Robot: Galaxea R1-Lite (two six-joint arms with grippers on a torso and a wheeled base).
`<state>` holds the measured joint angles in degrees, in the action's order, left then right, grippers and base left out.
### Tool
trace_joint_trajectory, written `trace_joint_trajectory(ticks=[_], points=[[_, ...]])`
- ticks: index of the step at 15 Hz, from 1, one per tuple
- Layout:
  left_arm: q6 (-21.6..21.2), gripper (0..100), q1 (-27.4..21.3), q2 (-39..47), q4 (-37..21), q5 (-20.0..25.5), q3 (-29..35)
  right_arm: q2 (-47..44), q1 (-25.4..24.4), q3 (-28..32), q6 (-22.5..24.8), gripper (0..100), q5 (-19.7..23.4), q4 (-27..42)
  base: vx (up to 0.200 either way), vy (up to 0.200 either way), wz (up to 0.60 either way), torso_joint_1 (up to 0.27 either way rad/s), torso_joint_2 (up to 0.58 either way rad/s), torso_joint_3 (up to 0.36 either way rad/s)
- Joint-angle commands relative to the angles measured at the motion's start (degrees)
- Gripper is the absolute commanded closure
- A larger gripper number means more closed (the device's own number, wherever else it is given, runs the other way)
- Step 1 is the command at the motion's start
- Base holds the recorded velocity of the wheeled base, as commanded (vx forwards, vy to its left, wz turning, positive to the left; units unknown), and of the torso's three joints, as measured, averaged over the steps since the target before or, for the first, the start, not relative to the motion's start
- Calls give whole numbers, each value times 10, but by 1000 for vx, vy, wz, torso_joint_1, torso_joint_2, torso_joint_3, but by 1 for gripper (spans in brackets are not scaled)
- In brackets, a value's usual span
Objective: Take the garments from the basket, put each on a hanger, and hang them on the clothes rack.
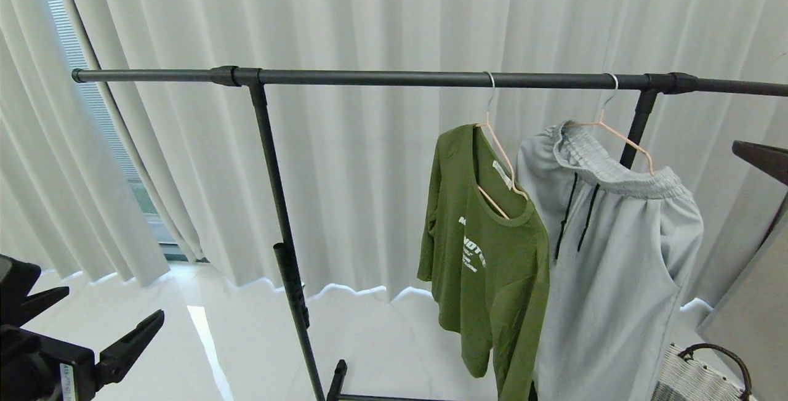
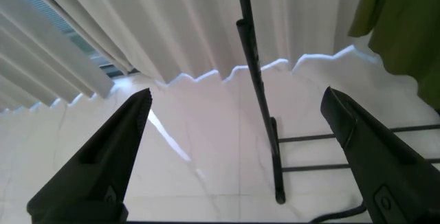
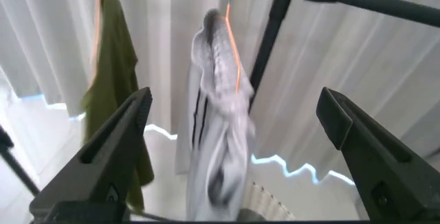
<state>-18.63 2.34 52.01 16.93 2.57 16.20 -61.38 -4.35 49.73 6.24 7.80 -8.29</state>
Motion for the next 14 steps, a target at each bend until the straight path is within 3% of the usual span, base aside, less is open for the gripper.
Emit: trace_joint_trajectory(ticks=[1, 6, 9, 14], points=[[0, 0, 0, -23, 0, -1, -11, 14, 1, -15, 11, 0, -1, -1, -200, 0, 0, 2, -2, 7], [1, 0, 0, -70, -1, -21, -42, 52, 12, -66, 32, 0, -1, 0, -200, 0, 0, 0, 0, 1], [1, 0, 0, -103, -1, -26, -68, 78, 44, -98, 47, 0, -1, 0, -200, 0, 0, 1, 4, 2], [5, 0, 1, -183, -2, -70, -136, 153, 75, -201, 76, 0, -1, 1, 0, 0, 0, 0, 0, 0]])
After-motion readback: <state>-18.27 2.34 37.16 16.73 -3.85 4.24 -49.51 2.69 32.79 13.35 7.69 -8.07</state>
